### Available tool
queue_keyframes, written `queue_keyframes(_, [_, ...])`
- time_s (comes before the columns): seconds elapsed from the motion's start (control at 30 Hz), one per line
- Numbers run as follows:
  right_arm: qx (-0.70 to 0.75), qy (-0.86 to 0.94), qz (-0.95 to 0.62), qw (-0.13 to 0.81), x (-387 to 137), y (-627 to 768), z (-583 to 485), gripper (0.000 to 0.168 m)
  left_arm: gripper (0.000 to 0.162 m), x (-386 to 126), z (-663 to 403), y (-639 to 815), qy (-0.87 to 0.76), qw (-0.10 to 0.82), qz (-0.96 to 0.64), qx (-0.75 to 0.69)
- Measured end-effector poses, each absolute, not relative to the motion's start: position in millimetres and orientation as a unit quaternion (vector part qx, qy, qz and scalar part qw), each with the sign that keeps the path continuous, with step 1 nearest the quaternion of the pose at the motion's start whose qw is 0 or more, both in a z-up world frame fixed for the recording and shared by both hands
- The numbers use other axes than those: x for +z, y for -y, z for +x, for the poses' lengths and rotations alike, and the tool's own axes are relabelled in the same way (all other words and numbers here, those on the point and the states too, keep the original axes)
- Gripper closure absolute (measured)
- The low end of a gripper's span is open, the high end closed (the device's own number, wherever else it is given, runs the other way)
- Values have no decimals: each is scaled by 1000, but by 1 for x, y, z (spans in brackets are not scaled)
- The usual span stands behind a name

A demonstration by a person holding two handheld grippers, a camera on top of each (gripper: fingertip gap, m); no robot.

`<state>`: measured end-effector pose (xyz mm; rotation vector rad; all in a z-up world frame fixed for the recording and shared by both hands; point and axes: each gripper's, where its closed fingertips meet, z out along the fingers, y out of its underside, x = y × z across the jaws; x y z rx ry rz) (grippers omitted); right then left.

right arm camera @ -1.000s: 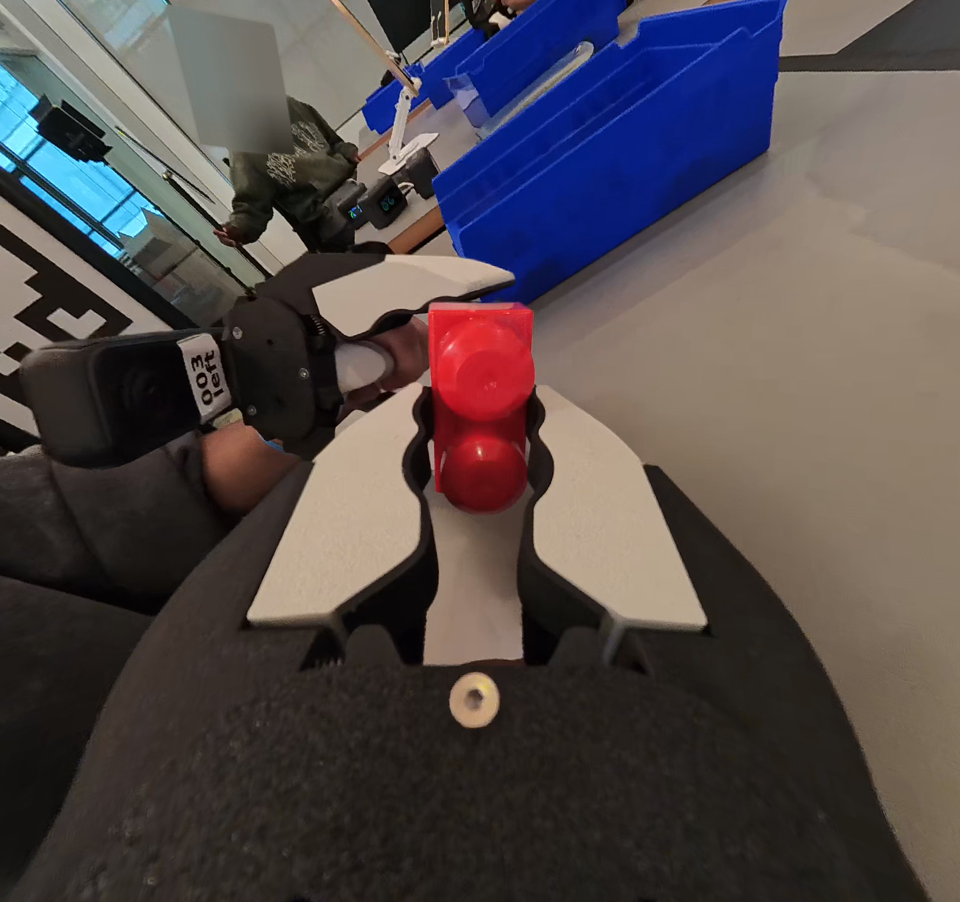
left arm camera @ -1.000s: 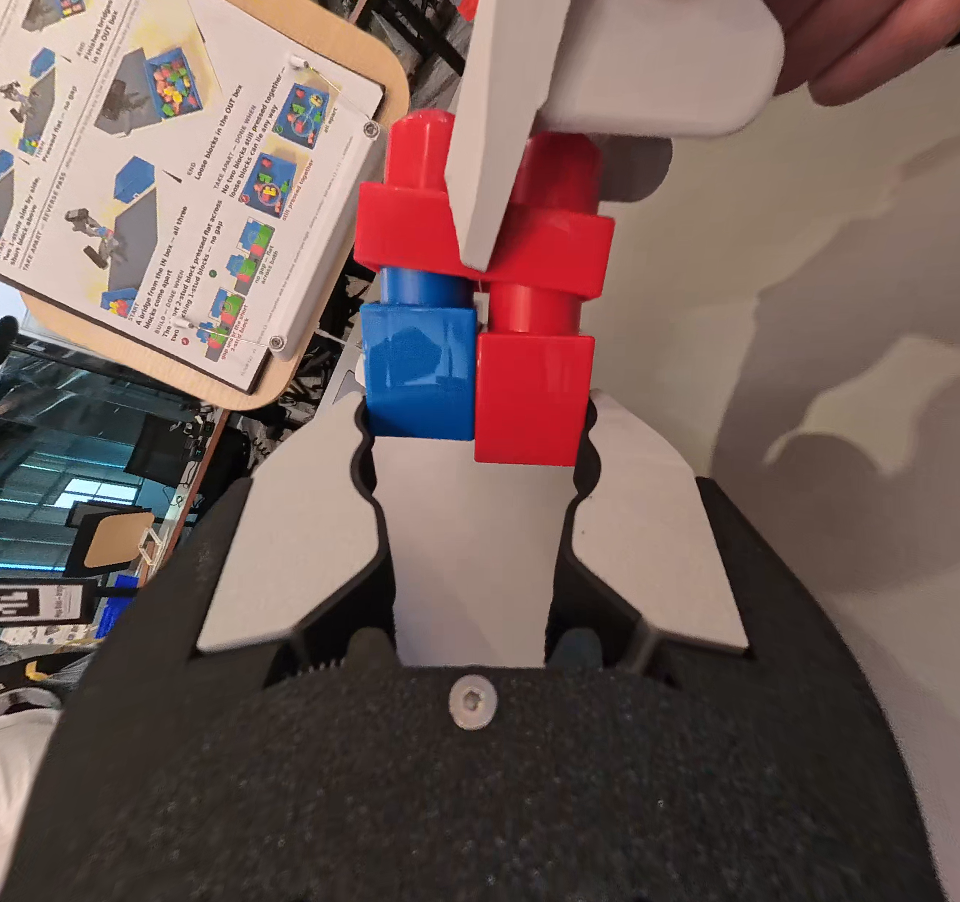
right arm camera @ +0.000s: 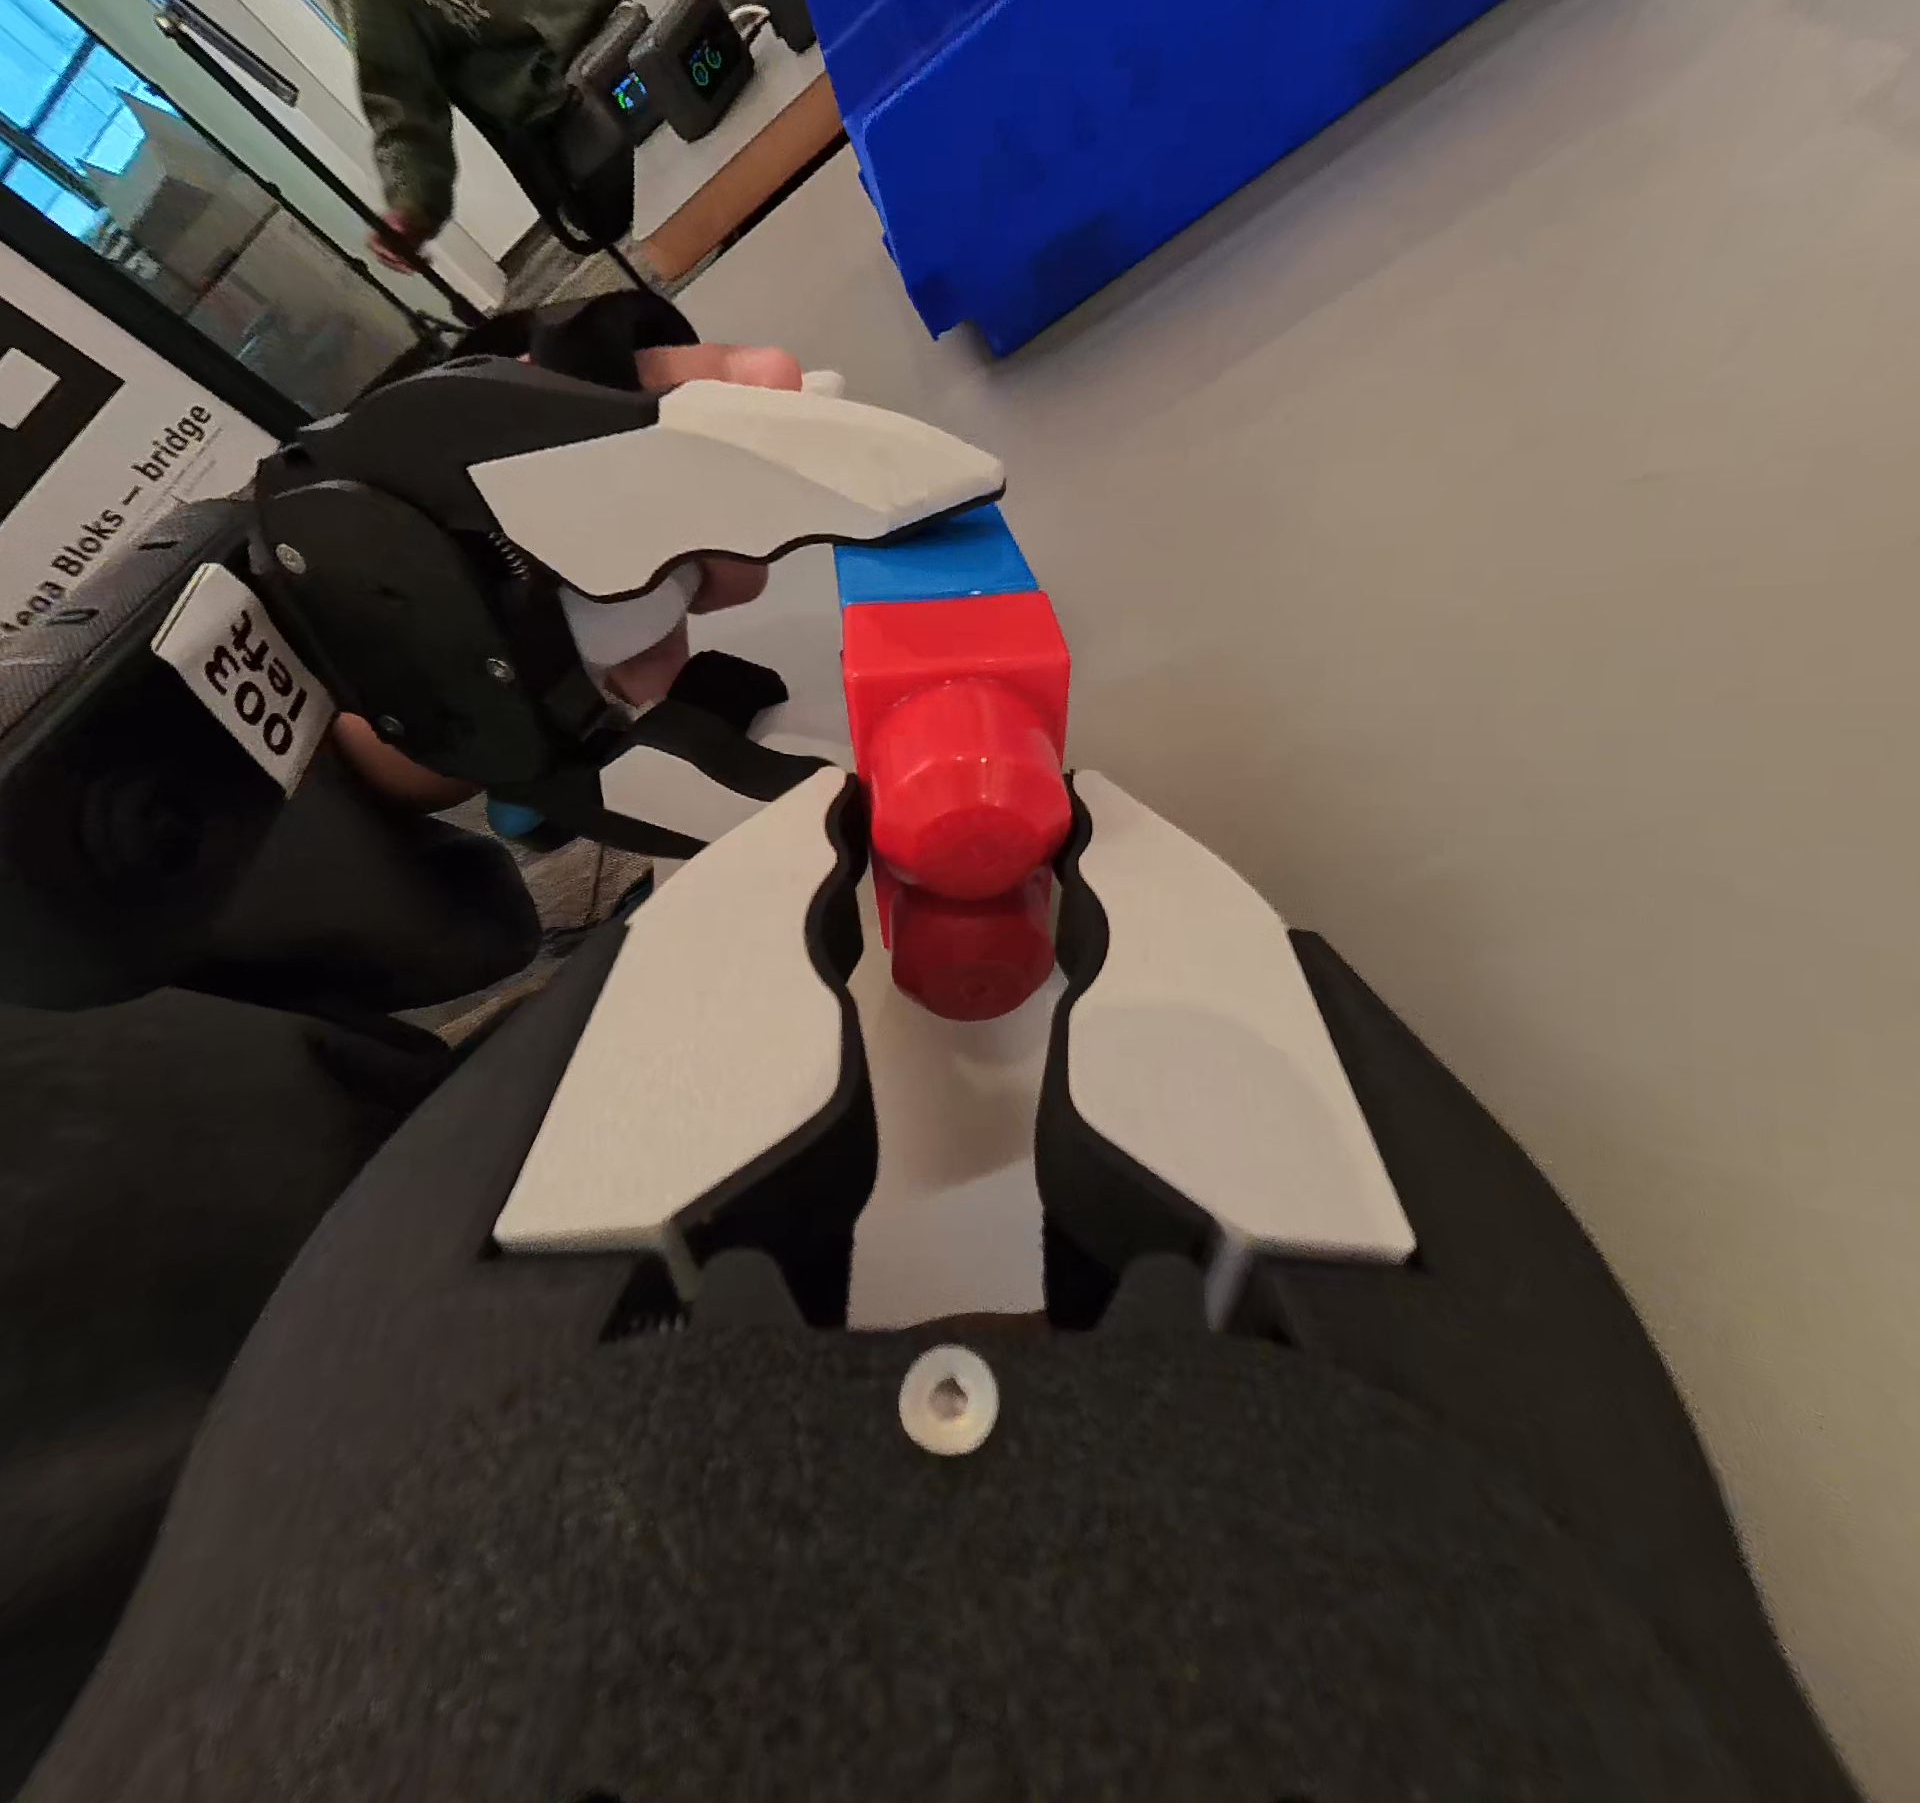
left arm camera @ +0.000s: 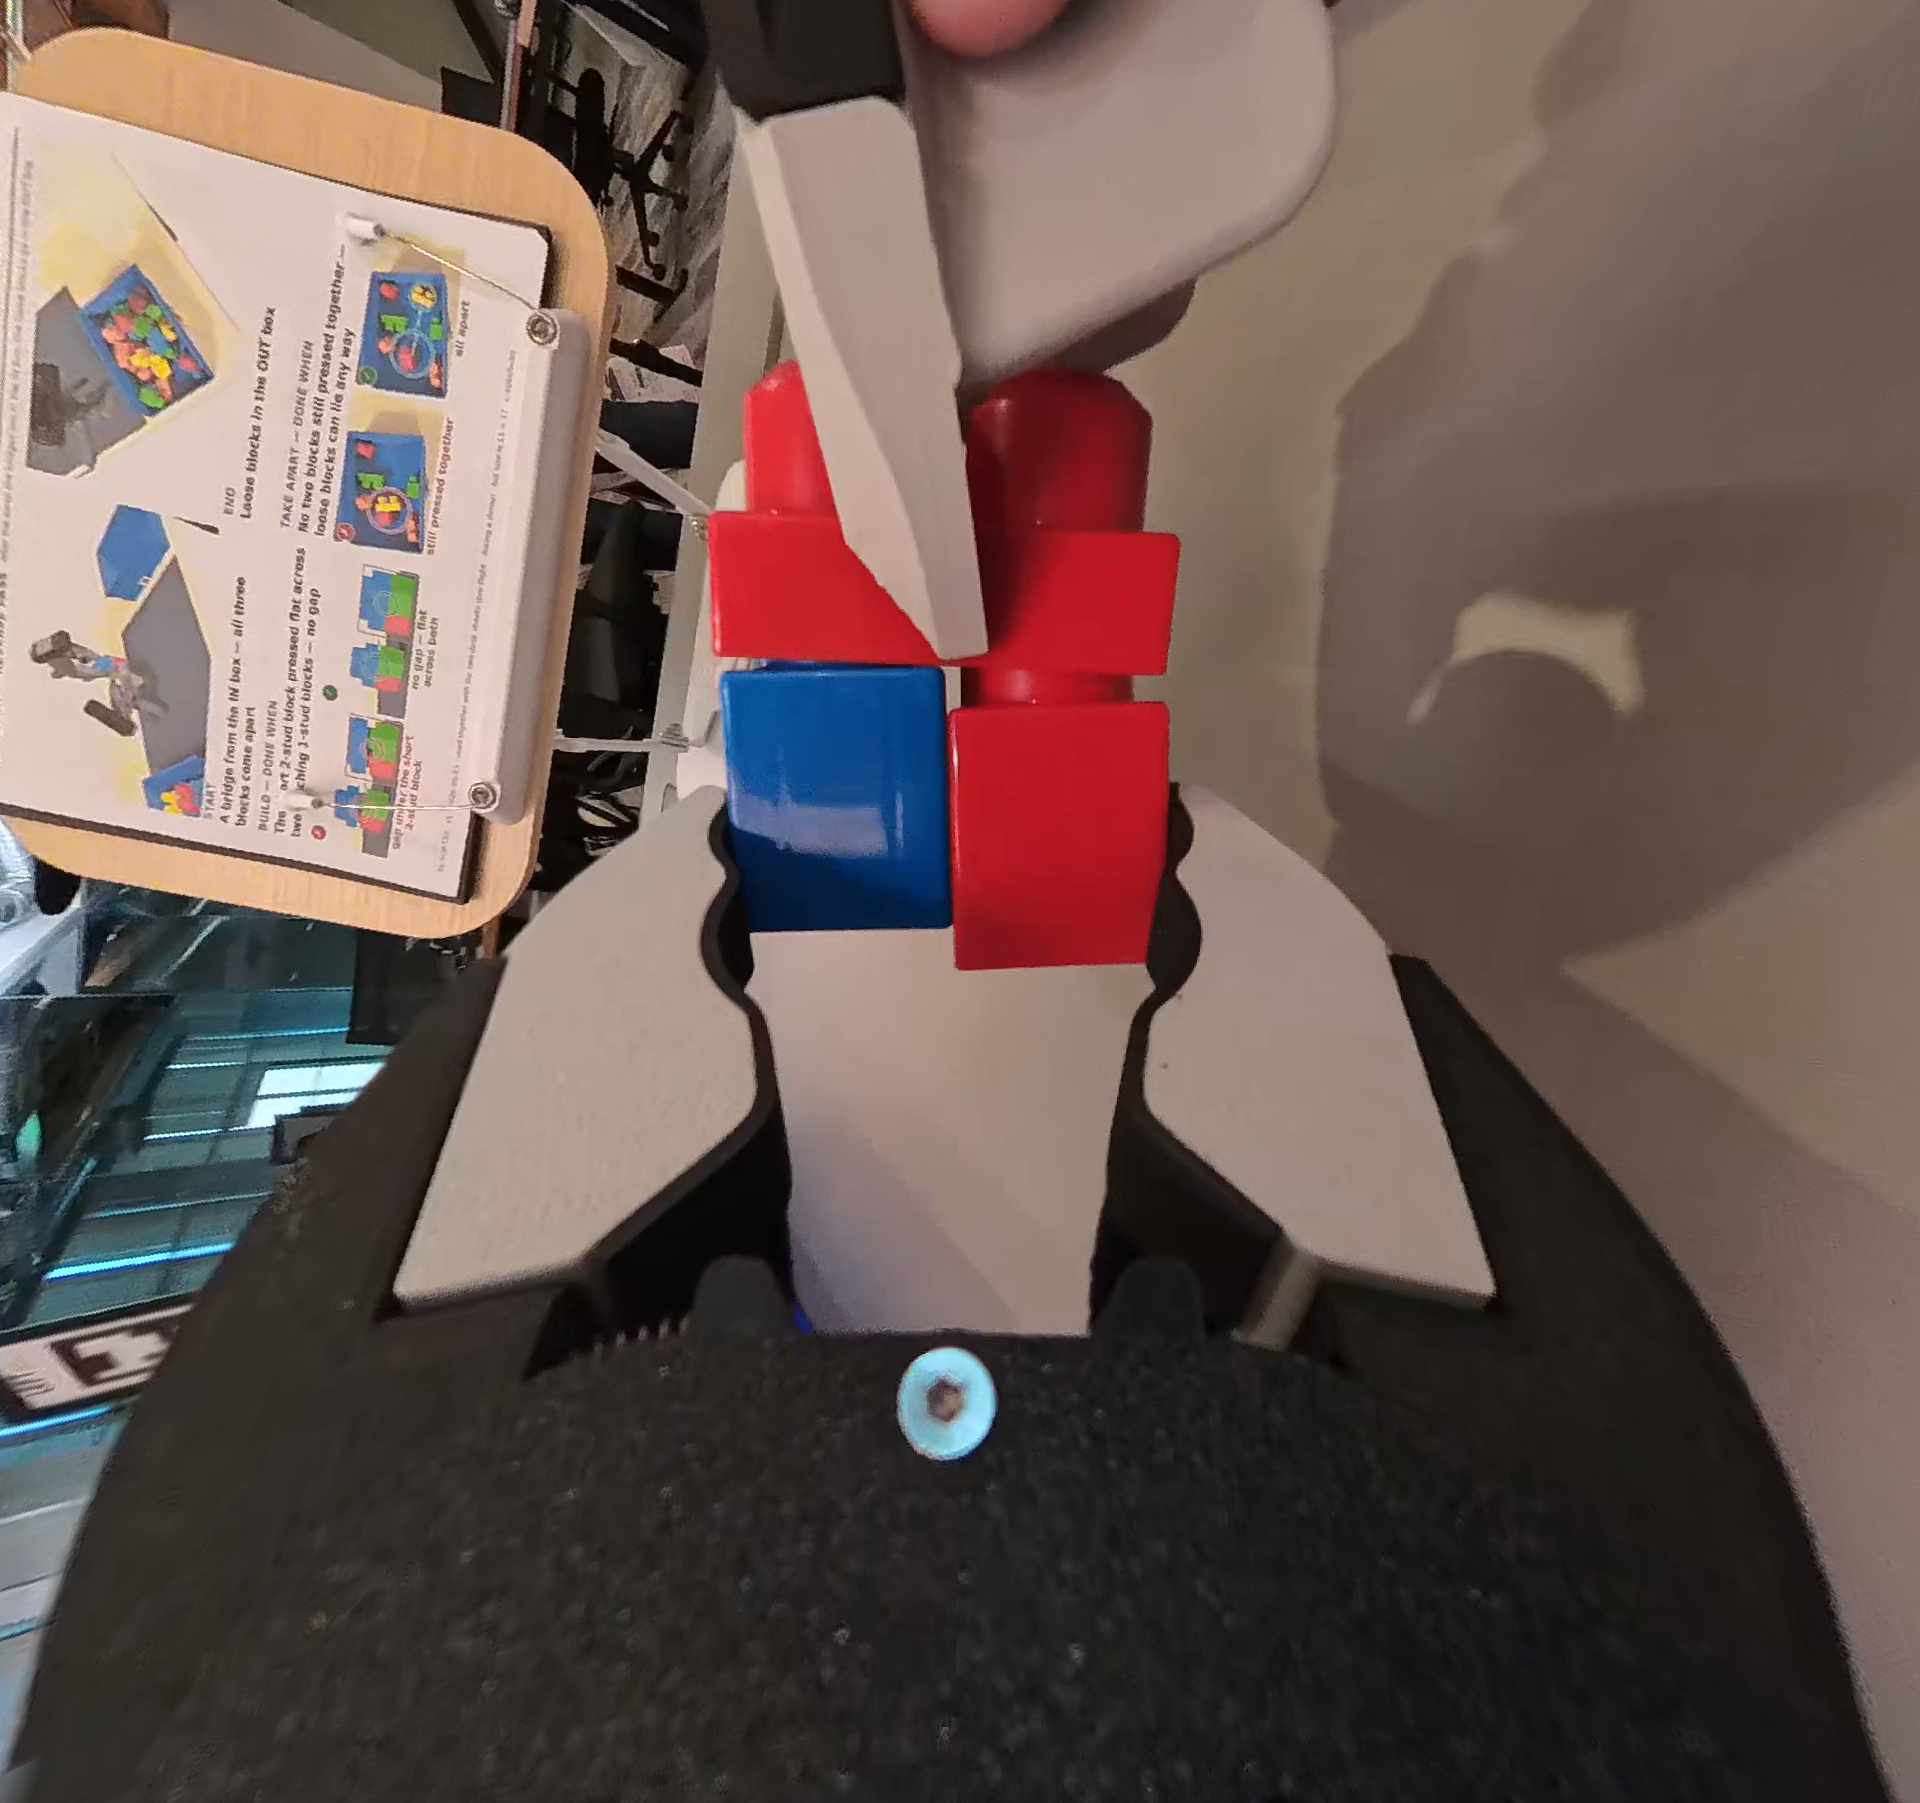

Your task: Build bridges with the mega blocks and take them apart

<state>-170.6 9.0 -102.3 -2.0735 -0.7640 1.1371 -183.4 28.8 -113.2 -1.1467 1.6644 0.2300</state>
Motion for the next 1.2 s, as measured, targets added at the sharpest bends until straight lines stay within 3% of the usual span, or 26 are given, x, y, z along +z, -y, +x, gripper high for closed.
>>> queue_keyframes(0.6, [507, 243, -751, 347, -98, -15, -167, 134, 82, -96, -173, -25, -675, 569, -468, 36])
queue_keyframes(1.03, [520, 211, -738, 375, -97, -9, -153, 134, 82, -102, -214, -14, -551, 460, -634, -288])
queue_keyframes(1.13, [497, 208, -734, 414, -87, -7, -144, 134, 88, -103, -236, -22, -522, 462, -657, -288])
queue_keyframes(1.2, [488, 209, -725, 438, -82, -2, -141, 134, 80, -111, -257, -29, -532, 446, -682, -230])
